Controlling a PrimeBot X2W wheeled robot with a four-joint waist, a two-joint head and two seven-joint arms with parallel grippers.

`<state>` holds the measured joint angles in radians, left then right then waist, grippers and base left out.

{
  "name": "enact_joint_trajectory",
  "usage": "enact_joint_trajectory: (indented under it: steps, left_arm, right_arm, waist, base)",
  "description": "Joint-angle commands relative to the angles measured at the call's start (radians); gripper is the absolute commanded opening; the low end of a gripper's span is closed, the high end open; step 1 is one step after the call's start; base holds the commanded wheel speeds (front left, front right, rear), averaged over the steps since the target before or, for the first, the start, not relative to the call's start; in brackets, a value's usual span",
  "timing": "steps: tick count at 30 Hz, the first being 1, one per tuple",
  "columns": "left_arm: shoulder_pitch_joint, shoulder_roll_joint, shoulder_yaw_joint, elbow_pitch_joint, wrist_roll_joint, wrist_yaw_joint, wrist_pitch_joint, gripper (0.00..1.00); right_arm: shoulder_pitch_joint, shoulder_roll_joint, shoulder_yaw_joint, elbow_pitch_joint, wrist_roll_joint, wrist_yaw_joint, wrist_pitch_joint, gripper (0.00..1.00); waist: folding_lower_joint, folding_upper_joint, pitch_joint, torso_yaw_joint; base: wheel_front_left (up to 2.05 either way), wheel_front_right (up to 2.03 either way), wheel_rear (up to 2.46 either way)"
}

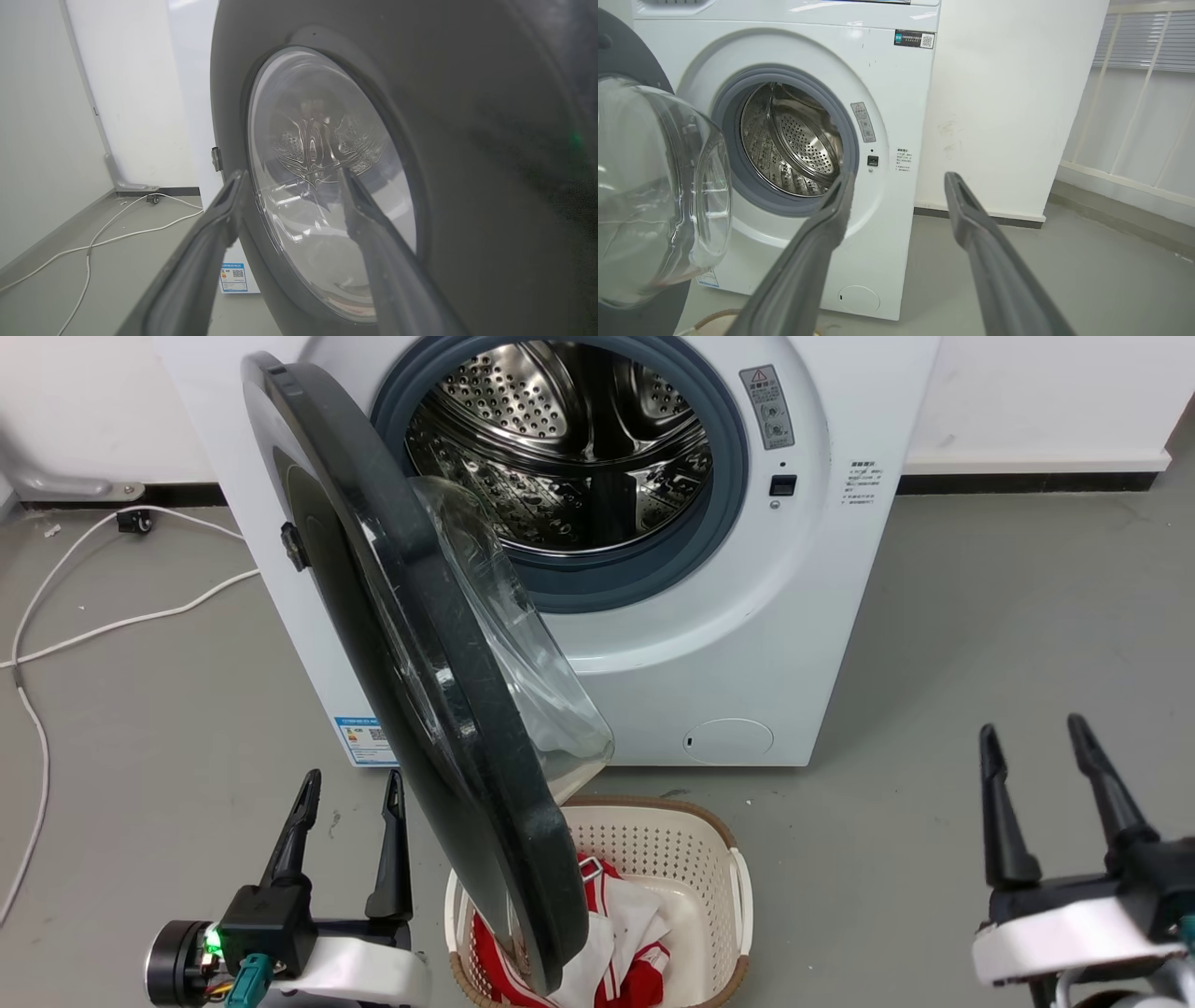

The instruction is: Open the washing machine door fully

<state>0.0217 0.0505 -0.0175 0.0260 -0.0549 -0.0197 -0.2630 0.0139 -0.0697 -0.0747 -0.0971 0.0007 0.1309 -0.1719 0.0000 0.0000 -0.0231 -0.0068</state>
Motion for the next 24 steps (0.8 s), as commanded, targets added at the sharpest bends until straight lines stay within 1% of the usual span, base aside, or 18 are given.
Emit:
enact_joint_trajectory:
  steps: [1,3,6,12,18,23,24]
  left_arm:
    - [-0.002,0.000,0.004,-0.002,0.005,-0.004,-0.003,1.00]
    - [-0.004,0.000,0.005,-0.003,0.006,-0.004,-0.002,1.00]
    - [-0.006,0.000,0.005,0.000,0.008,-0.006,-0.002,1.00]
    - [-0.008,0.000,0.004,0.004,0.008,-0.008,-0.002,1.00]
    - [-0.007,0.000,0.004,0.006,0.010,-0.011,-0.002,1.00]
    - [-0.009,0.000,0.002,0.009,0.004,-0.013,-0.002,1.00]
    - [-0.009,0.000,0.002,0.009,0.003,-0.014,-0.002,0.64]
  right_arm:
    - [0.025,0.007,0.005,-0.013,-0.021,0.000,0.007,1.00]
    - [0.050,0.014,0.016,-0.029,-0.053,0.000,0.016,1.00]
    - [0.077,0.020,0.020,-0.008,-0.062,0.000,0.009,1.00]
    - [0.081,0.021,0.022,0.058,0.009,0.000,-0.013,1.00]
    - [0.056,0.021,0.019,0.086,0.036,0.000,-0.027,1.00]
    - [0.043,0.021,0.015,0.093,0.036,0.000,-0.032,1.00]
    - [0.043,0.021,0.014,0.095,0.035,0.000,-0.033,1.00]
  waist:
    - [0.0000,0.0000,0.000,0.001]
    - [0.0000,0.0000,0.000,0.001]
    - [0.0000,0.0000,0.001,0.002]
    - [0.0000,0.0000,0.002,0.002]
    - [0.0000,0.0000,0.004,-0.001]
    - [0.0000,0.0000,0.007,-0.001]
    - [0.0000,0.0000,0.008,-0.002]
  base:
    - [0.00,0.00,0.00]
    - [0.00,0.00,0.00]
    - [0.00,0.00,0.00]
    - [0.00,0.00,0.00]
    - [0.00,0.00,0.00]
    - [0.00,0.00,0.00]
    - [0.00,0.00,0.00]
